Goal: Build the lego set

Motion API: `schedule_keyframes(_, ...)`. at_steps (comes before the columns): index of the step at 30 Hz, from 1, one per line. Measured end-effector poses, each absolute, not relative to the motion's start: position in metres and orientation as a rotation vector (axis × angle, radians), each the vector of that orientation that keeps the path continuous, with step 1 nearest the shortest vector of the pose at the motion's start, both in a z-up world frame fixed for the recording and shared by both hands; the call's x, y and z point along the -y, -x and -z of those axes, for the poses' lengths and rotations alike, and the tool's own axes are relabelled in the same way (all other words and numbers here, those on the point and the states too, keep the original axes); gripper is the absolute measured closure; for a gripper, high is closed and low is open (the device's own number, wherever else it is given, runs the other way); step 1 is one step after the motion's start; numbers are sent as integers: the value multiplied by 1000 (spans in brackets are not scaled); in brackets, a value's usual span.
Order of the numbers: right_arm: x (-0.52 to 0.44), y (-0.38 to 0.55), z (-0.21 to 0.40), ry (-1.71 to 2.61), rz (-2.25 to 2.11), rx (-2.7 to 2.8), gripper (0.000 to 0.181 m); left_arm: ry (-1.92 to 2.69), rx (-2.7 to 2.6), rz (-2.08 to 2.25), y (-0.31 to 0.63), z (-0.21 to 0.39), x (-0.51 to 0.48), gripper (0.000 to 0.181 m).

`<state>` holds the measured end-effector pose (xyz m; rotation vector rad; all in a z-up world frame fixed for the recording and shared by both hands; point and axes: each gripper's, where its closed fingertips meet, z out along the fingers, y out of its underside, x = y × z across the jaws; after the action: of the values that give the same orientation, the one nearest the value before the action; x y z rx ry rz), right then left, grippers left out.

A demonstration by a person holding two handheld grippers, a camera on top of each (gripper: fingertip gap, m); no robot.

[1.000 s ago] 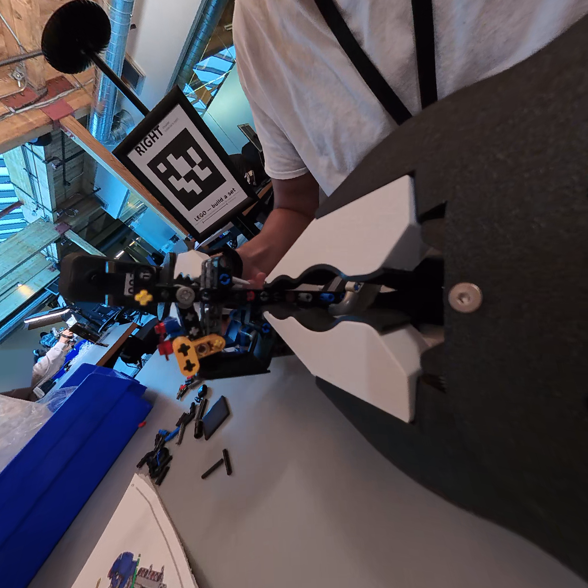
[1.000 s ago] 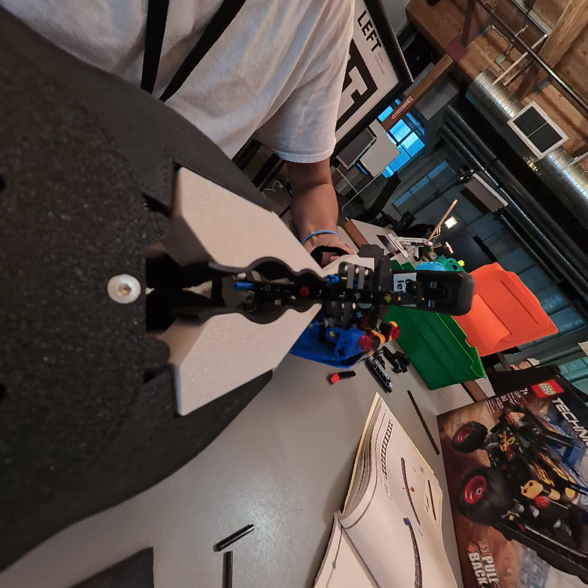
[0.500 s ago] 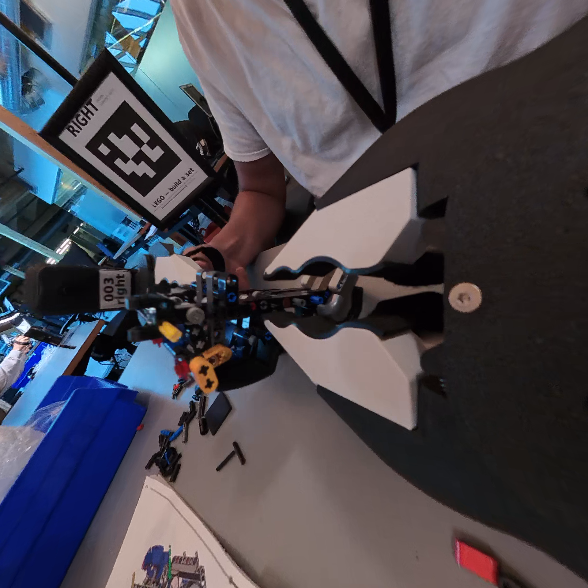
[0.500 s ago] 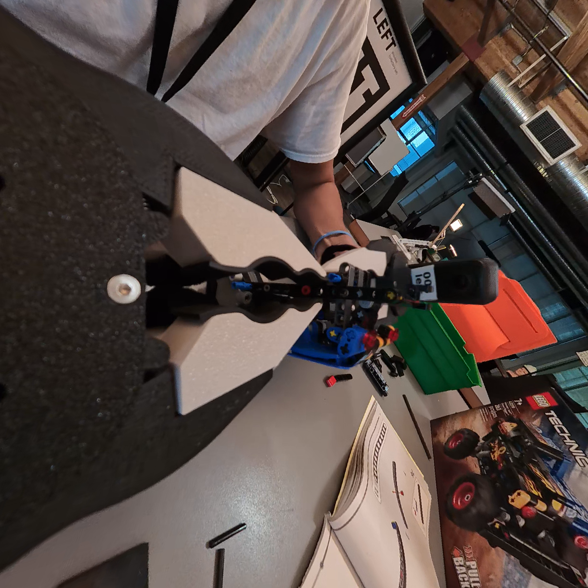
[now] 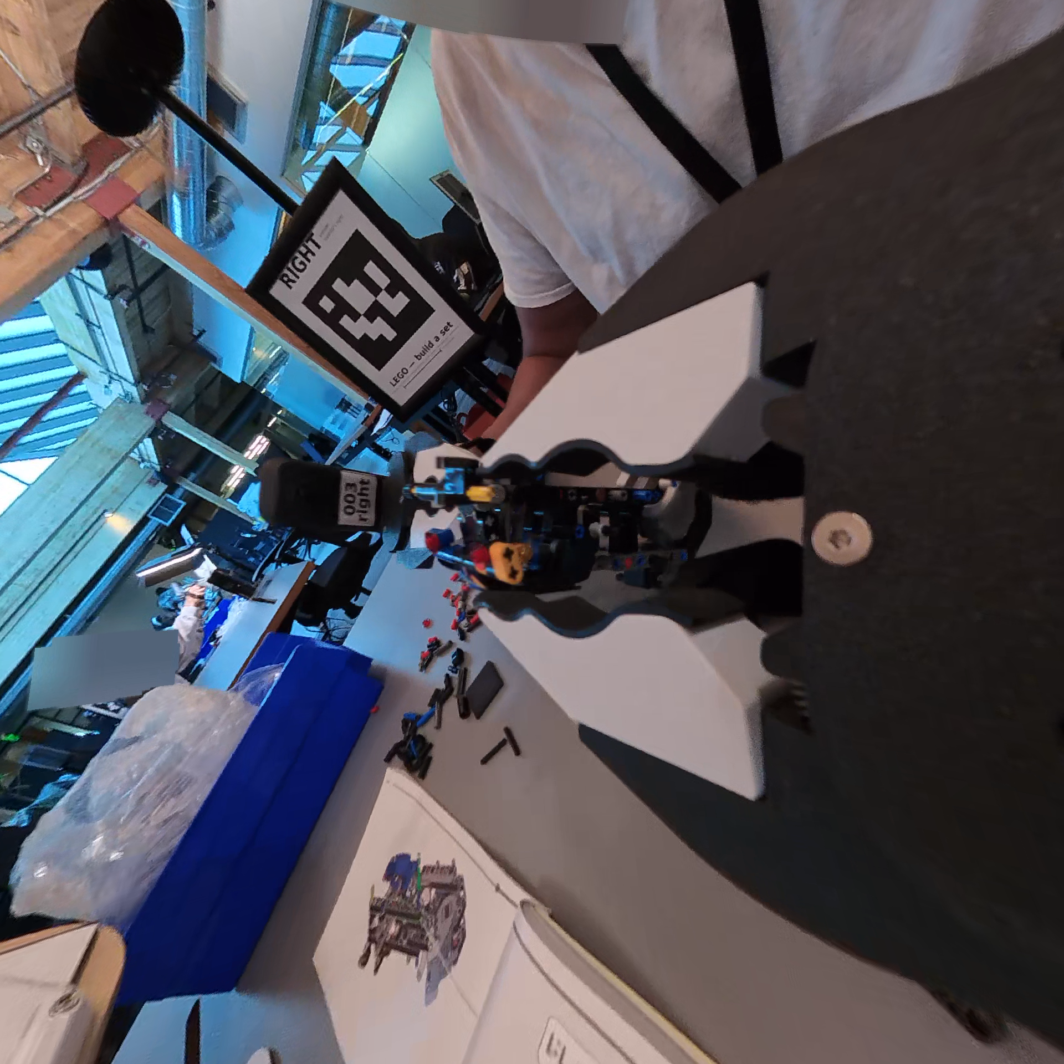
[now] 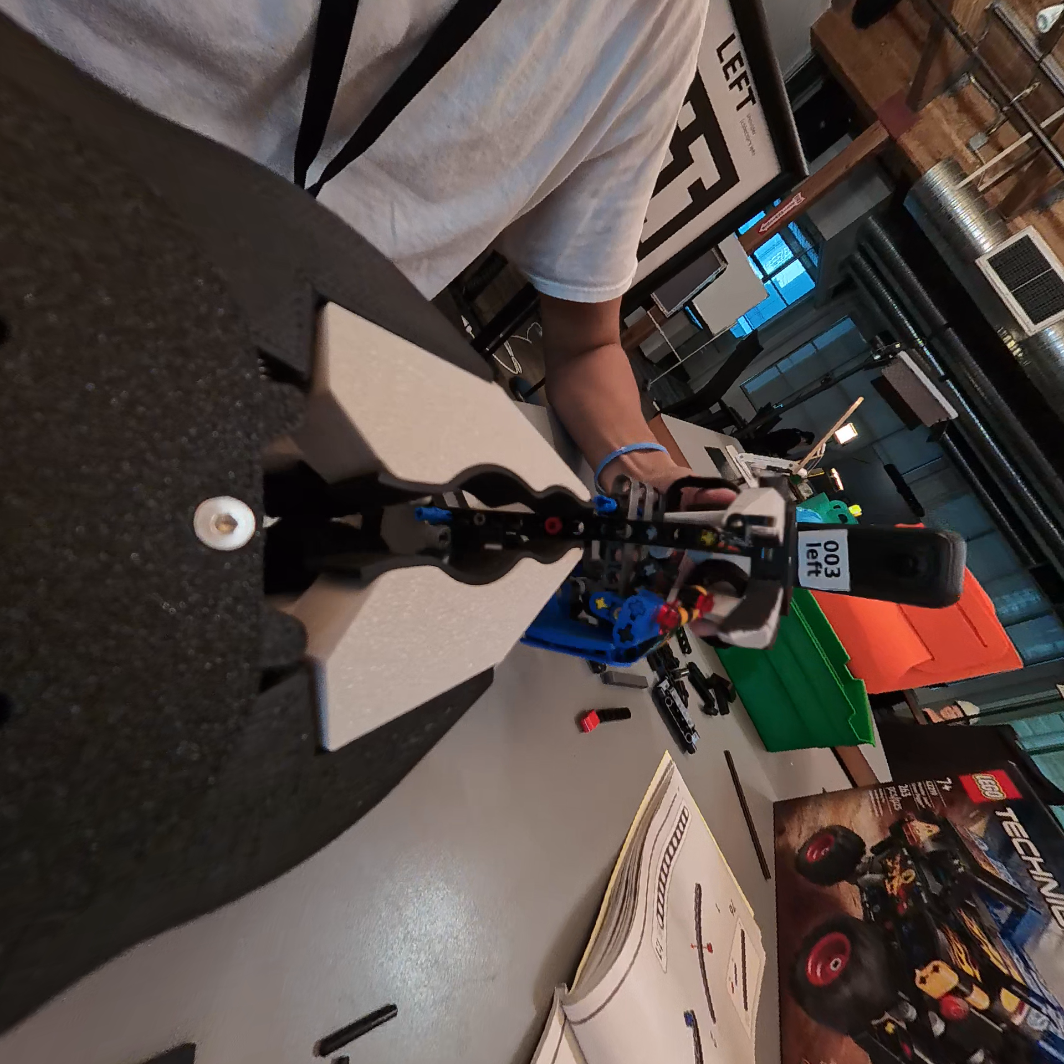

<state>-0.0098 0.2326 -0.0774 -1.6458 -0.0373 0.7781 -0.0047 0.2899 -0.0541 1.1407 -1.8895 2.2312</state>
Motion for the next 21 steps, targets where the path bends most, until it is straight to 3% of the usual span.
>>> schedule_keyframes(6,-232,18,75,1639,-776,87,175,-985,2198,-2226,19,44,-276,139)
schedule_keyframes(10,-232,24,75,1644,-787,111,175,-880,2319,-2204,27,46,-261,154)
schedule_keyframes(12,-231,25,75,1644,-789,111,175,-890,2299,-2231,26,47,-262,166)
schedule_keyframes(21,-232,24,80,1663,-756,112,174,-983,1932,-2231,20,53,-253,169)
